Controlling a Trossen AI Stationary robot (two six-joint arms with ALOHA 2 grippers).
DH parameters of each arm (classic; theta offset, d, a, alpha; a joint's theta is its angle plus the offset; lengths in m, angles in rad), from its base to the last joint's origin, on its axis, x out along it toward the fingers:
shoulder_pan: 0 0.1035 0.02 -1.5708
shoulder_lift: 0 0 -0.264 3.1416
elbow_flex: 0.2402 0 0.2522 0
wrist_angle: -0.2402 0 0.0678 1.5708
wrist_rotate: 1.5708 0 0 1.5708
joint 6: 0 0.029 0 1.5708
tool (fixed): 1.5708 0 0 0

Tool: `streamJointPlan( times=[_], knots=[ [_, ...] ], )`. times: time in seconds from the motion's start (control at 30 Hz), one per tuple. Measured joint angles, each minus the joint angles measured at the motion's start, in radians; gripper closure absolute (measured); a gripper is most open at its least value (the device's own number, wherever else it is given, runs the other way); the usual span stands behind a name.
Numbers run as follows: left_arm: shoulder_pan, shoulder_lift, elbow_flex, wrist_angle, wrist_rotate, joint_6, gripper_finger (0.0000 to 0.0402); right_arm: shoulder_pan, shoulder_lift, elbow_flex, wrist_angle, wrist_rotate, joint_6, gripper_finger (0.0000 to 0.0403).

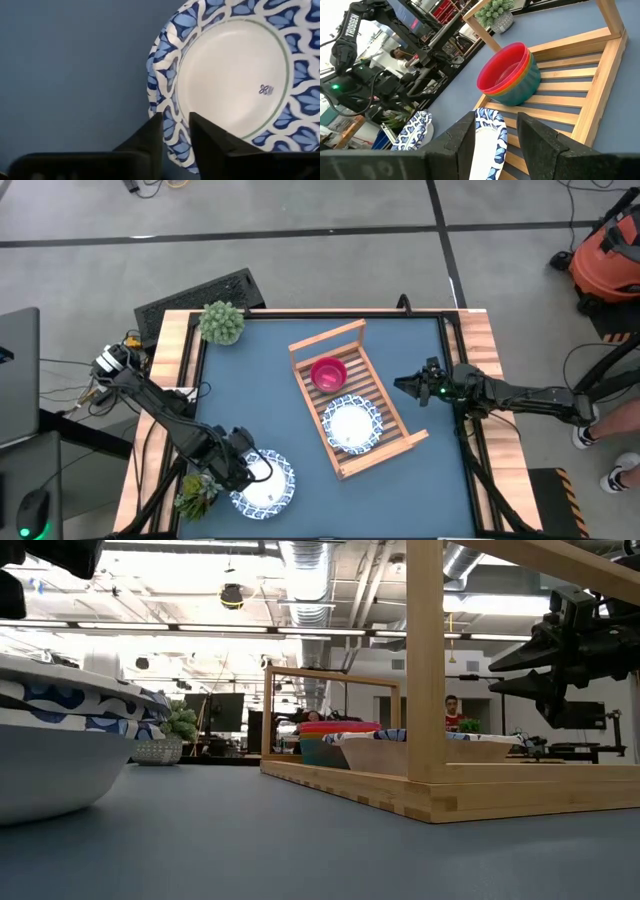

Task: Place and stack bowls onto a shelf
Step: Stack the white blue bowl on top of the white blue bowl on the shelf

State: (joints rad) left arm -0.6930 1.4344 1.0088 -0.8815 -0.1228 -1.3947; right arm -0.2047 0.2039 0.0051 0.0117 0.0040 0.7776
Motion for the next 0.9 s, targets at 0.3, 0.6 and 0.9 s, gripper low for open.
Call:
streamJointPlan(
  times=[0.3,0.6,0.9],
  knots=[
    [0.006,0.040,-0.024,0.023,0.065,0.005,0.0244,0.000,0.000,0.000,0.000,0.001,-0.002,0.0232],
    [0.019,0.049,-0.024,0.020,0.056,0.059,0.0291,0.000,0.000,0.000,0.000,0.002,-0.003,0.0232],
    [0.045,0.089,-0.025,0.040,0.097,0.112,0.0392,0.000,0.000,0.000,0.000,0.003,0.000,0.0232]
  ],
)
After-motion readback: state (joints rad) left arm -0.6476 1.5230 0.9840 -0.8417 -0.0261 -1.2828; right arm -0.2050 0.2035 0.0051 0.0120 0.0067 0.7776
